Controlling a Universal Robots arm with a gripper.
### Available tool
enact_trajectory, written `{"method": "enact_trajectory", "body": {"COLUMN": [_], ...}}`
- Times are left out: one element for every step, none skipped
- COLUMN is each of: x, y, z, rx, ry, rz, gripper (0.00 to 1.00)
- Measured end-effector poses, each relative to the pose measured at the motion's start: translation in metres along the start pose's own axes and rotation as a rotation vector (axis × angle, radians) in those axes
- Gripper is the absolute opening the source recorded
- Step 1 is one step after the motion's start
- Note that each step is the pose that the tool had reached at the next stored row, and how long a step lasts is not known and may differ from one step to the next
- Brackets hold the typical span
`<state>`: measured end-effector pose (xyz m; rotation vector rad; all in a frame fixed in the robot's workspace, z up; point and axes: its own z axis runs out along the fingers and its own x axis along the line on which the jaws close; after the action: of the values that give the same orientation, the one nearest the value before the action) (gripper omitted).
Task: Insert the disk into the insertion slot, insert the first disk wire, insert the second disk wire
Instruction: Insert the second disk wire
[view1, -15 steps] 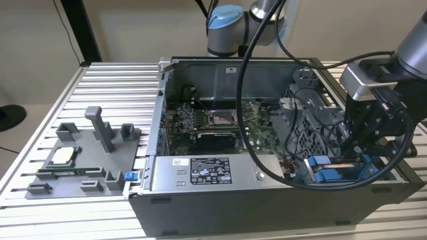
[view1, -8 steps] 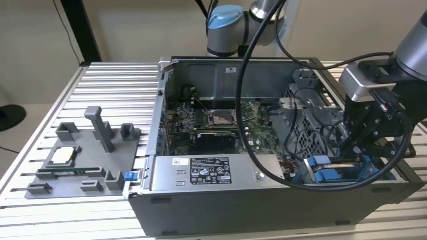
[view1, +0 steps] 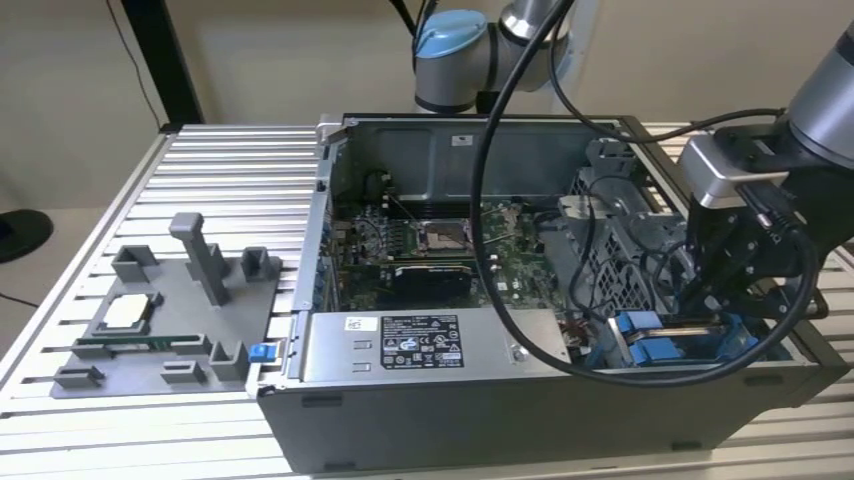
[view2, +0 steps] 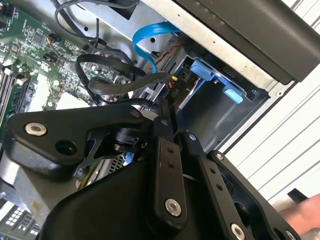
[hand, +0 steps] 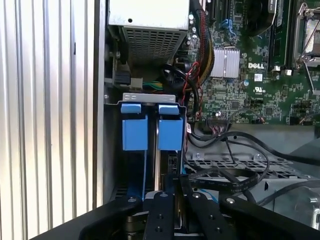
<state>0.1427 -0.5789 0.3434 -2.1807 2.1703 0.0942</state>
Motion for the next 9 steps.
{"method": "enact_trajectory", "body": {"x": [0.0000, 0.0001, 0.0001, 0.0001, 0.0002, 0.0002, 0.0002, 0.0002, 0.0002], "y": [0.0000, 0.0000, 0.0000, 0.0000, 0.0000, 0.0000, 0.0000, 0.0000, 0.0000], "z": [0.0003, 0.0007, 0.0011, 0.0014, 0.0017, 0.0019, 0.0020, 0.0022, 0.0024], "rx": [0.0004, 0.0008, 0.0012, 0.0015, 0.0019, 0.0022, 0.0024, 0.0025, 0.0025], "ry": [0.0001, 0.0001, 0.0000, 0.0000, 0.0003, 0.0005, 0.0005, 0.0003, 0.0002], "rz": [0.000, 0.000, 0.000, 0.000, 0.000, 0.000, 0.000, 0.000, 0.000], "gripper": [0.00, 0.00, 0.00, 0.00, 0.00, 0.00, 0.00, 0.00, 0.00]}}
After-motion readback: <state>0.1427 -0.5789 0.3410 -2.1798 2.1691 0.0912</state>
